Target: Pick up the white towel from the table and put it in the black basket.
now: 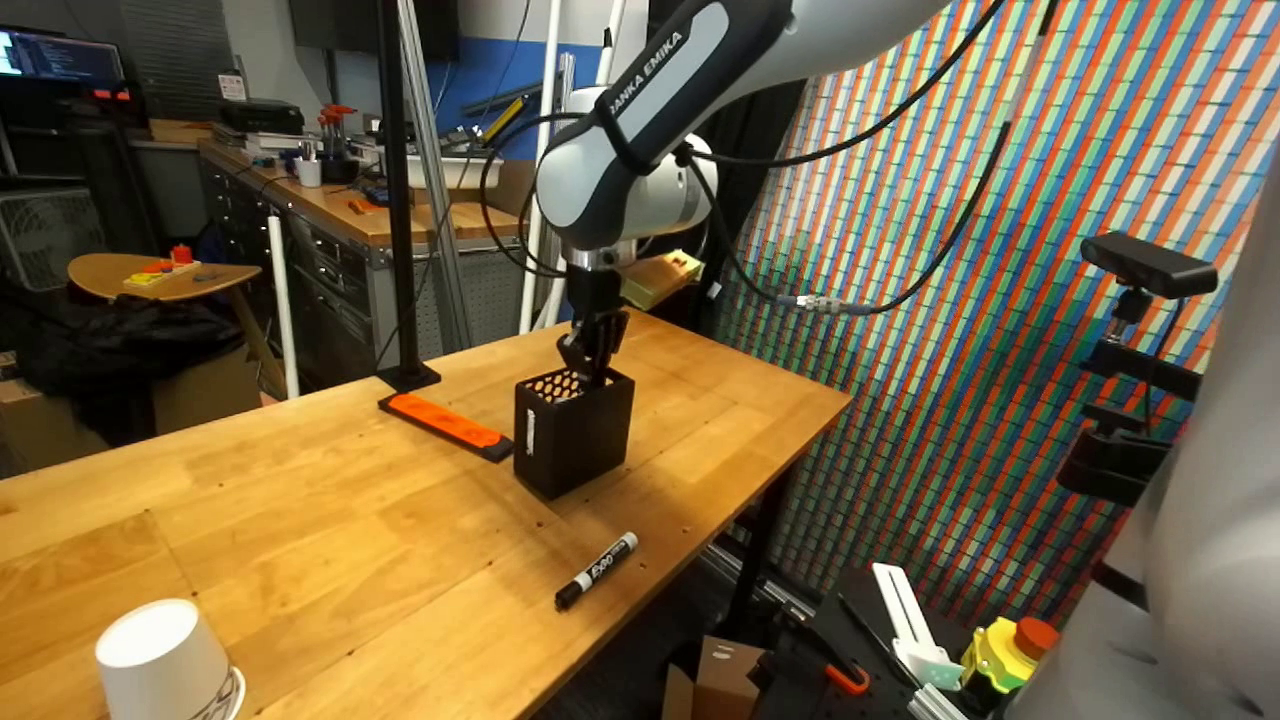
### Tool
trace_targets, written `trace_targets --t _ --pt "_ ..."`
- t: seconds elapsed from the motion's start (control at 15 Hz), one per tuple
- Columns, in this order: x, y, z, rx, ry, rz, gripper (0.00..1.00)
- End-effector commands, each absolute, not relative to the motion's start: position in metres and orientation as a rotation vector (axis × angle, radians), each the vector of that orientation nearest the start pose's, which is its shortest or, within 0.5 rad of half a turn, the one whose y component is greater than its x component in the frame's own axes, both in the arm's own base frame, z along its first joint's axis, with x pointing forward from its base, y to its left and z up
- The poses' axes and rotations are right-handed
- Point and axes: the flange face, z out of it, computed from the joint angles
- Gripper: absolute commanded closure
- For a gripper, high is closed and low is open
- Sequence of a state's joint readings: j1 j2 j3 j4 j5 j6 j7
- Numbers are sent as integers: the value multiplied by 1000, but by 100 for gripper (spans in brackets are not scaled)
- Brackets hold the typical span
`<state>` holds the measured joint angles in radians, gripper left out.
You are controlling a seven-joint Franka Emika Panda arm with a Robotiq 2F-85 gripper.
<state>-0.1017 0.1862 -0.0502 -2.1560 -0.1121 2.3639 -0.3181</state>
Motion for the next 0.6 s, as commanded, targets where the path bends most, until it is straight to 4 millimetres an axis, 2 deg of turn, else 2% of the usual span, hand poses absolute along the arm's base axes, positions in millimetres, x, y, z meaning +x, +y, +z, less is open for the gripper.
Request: trace_targets --t 0.0,0.2,0.4,0.53 --pt "534 -105 369 -3257 -421 -104 45" --pt "515 -116 400 -3275 -402 -166 21" --pt "480 -118 426 -3271 -322 -224 1" --pt "454 -125 432 -3230 -267 -262 0"
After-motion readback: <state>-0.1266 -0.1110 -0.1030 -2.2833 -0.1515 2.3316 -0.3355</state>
